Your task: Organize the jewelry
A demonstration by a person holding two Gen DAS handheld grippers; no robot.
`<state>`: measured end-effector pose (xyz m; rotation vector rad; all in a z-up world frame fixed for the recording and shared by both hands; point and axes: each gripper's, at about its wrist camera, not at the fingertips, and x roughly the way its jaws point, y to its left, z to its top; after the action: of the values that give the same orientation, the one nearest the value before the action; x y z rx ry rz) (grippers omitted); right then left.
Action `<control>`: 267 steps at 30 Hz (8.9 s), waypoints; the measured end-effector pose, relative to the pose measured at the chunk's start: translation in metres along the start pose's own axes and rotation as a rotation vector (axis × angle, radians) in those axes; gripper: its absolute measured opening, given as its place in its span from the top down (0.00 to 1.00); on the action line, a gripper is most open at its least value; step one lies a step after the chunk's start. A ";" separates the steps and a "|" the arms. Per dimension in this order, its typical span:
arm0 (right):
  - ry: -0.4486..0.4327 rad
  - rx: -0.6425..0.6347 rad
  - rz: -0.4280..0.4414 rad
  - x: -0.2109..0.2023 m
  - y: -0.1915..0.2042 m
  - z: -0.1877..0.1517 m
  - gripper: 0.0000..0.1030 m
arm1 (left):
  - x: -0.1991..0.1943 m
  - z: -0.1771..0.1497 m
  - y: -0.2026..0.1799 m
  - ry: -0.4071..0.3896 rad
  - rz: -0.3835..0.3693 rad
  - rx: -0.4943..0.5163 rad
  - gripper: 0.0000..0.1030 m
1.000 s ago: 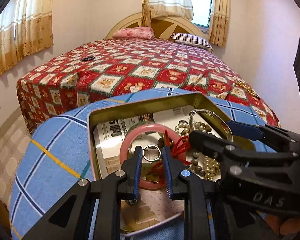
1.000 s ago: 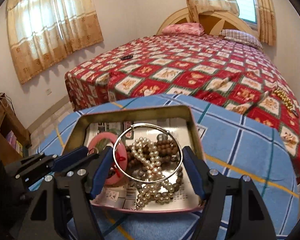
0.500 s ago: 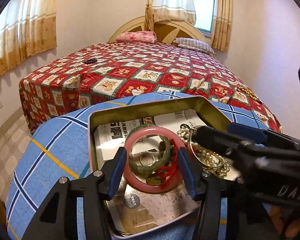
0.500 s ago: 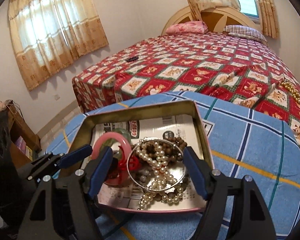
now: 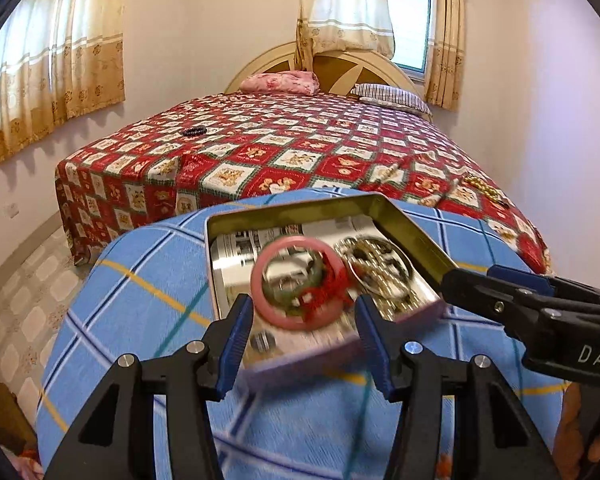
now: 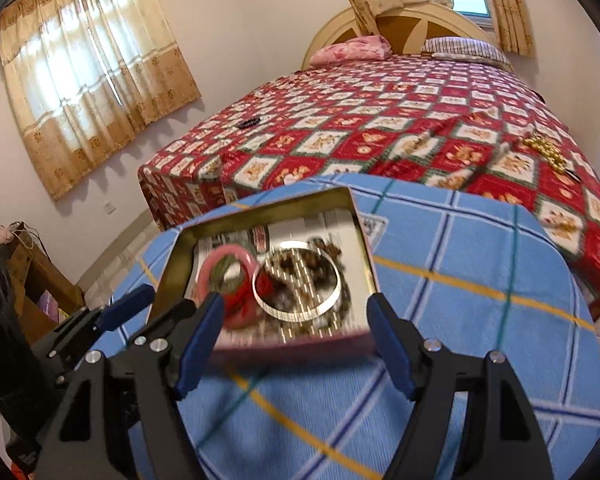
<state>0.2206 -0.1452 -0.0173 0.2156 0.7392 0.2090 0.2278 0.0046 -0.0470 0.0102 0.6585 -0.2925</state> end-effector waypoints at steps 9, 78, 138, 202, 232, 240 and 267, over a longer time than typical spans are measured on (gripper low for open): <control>0.039 0.004 -0.047 -0.037 -0.007 -0.043 0.26 | -0.043 -0.030 -0.012 0.019 -0.023 -0.006 0.48; 0.060 0.034 -0.086 -0.086 -0.033 -0.112 0.26 | -0.079 -0.114 -0.050 0.166 -0.113 0.132 0.65; 0.061 0.003 0.083 -0.074 -0.028 -0.060 0.92 | -0.087 -0.079 0.002 0.048 -0.070 -0.005 0.65; -0.196 0.099 0.015 0.012 -0.025 0.010 0.43 | 0.046 0.009 0.012 -0.019 0.030 -0.018 0.49; -0.122 0.125 -0.137 -0.063 -0.014 -0.056 0.11 | -0.046 -0.045 -0.030 0.017 0.203 -0.018 0.46; -0.110 0.111 -0.145 -0.074 -0.009 -0.070 0.11 | -0.060 -0.058 -0.037 0.012 0.191 -0.029 0.45; -0.108 0.005 -0.181 -0.126 0.028 -0.101 0.11 | -0.123 -0.087 -0.054 0.049 0.266 -0.036 0.44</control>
<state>0.0578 -0.1395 -0.0015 0.1622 0.6476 0.0238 0.0685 -0.0053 -0.0372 0.0701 0.7020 -0.0239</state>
